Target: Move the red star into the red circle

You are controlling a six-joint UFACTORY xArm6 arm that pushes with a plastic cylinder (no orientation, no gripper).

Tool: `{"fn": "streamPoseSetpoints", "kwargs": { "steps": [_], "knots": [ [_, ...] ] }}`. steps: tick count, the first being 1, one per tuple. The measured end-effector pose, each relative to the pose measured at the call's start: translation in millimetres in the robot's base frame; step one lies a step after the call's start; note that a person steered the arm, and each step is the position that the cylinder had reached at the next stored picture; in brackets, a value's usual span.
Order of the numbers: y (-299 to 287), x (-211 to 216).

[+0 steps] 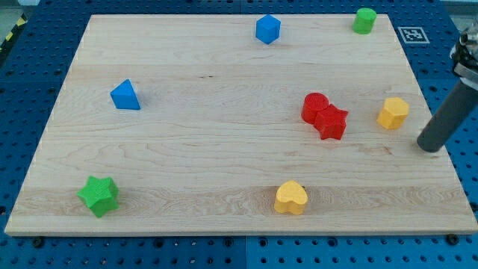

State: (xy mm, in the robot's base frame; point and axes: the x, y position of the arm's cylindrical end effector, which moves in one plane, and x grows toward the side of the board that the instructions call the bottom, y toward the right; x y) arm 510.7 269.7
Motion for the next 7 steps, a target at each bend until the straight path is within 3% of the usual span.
{"fn": "streamPoseSetpoints", "kwargs": {
  "steps": [7],
  "knots": [
    [-10.8,24.6]
  ]
}}
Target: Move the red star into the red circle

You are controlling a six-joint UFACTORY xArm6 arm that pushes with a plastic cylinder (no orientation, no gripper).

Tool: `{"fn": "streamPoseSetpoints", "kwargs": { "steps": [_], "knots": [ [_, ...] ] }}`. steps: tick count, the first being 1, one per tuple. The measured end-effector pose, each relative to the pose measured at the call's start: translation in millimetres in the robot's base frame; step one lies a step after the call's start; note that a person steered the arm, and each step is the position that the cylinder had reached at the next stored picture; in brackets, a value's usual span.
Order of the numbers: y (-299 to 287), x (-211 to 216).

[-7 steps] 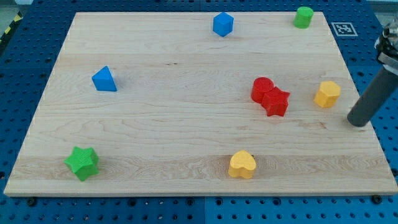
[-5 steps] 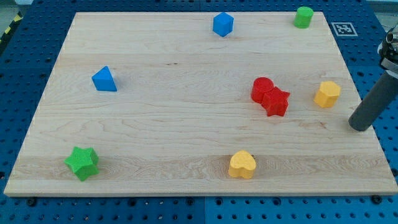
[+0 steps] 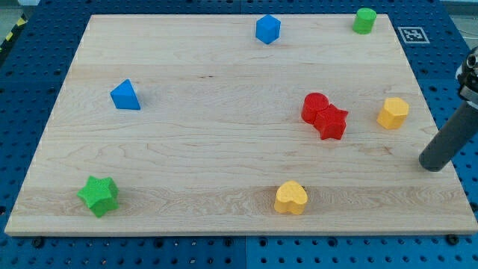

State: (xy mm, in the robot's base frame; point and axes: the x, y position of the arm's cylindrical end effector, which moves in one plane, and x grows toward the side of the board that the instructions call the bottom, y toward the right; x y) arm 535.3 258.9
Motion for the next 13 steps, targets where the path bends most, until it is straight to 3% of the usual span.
{"fn": "streamPoseSetpoints", "kwargs": {
  "steps": [4,8,9,13],
  "knots": [
    [-24.1,-24.1],
    [-115.3,-64.7],
    [-115.3,-89.6],
    [-116.1,-72.7]
  ]
}}
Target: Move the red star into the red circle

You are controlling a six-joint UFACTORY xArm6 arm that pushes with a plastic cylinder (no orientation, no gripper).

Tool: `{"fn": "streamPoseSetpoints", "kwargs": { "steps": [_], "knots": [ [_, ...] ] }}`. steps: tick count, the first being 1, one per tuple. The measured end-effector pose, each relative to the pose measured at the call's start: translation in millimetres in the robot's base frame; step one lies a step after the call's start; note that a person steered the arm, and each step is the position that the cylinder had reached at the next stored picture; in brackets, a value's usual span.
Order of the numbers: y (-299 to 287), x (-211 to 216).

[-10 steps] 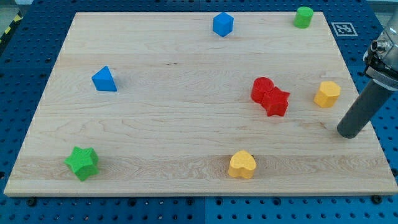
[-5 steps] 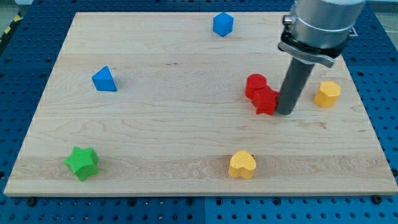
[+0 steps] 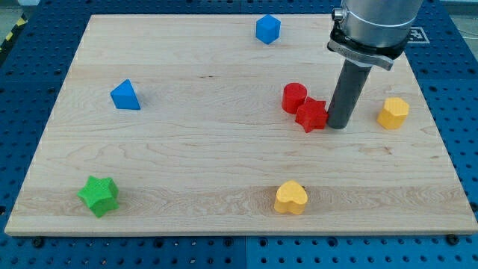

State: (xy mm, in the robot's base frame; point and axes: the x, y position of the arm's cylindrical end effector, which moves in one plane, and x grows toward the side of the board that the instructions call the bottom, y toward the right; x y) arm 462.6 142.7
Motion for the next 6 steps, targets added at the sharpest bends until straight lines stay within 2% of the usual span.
{"fn": "streamPoseSetpoints", "kwargs": {
  "steps": [1,5,6],
  "knots": [
    [-19.2,0.0],
    [-25.4,6.1],
    [-25.4,47.7]
  ]
}}
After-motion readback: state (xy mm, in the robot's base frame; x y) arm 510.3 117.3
